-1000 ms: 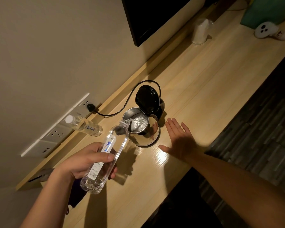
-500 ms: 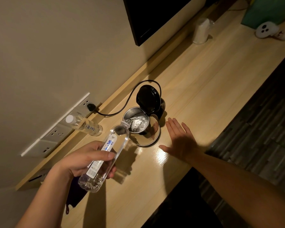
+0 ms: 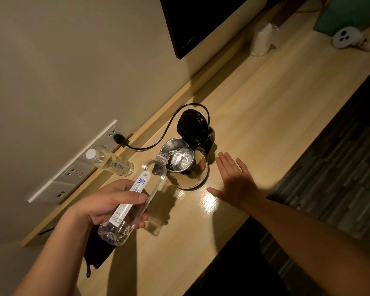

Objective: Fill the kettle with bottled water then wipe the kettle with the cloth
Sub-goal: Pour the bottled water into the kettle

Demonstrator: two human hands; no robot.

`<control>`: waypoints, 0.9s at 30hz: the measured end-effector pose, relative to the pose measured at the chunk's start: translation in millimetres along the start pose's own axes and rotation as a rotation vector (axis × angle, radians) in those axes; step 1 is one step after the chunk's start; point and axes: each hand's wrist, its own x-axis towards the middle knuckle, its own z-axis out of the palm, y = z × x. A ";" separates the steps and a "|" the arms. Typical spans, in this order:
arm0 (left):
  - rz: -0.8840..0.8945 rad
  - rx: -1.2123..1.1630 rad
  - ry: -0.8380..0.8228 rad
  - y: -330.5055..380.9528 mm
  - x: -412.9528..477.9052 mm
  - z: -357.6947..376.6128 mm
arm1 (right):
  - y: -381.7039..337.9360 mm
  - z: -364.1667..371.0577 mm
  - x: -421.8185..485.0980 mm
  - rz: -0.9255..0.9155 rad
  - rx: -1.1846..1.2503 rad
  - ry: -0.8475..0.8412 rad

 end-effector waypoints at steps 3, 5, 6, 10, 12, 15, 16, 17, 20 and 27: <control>-0.017 0.050 0.005 2.0 -0.5 -1.7 | 1.0 0.7 0.1 -0.006 0.000 -0.001; -0.025 0.076 0.003 3.6 -0.8 -2.3 | 1.4 1.9 -0.3 -0.007 0.004 0.006; -0.029 0.085 0.004 4.2 -0.9 -2.7 | 1.4 2.5 -0.6 -0.008 0.009 0.011; -0.034 0.095 0.003 6.8 -0.4 -3.4 | 2.0 3.4 -1.4 -0.020 0.017 0.025; -0.038 0.099 -0.001 8.4 -0.5 -2.6 | 2.4 3.4 -1.6 -0.021 0.021 0.033; -0.053 0.102 0.013 10.2 -0.7 -2.6 | 2.6 3.2 -1.6 -0.025 0.021 0.034; -0.057 0.108 0.016 10.8 -0.8 -2.8 | 2.7 3.2 -1.7 -0.027 0.020 0.035; -0.058 0.117 0.015 11.6 -0.9 -2.9 | 2.7 3.2 -1.8 -0.027 0.020 0.032; -0.068 0.128 0.013 14.4 -2.1 -3.7 | 3.0 3.4 -2.0 -0.029 0.017 0.024; -0.086 0.142 0.051 22.6 -5.6 -2.3 | 2.6 1.3 -2.3 -0.041 0.016 0.050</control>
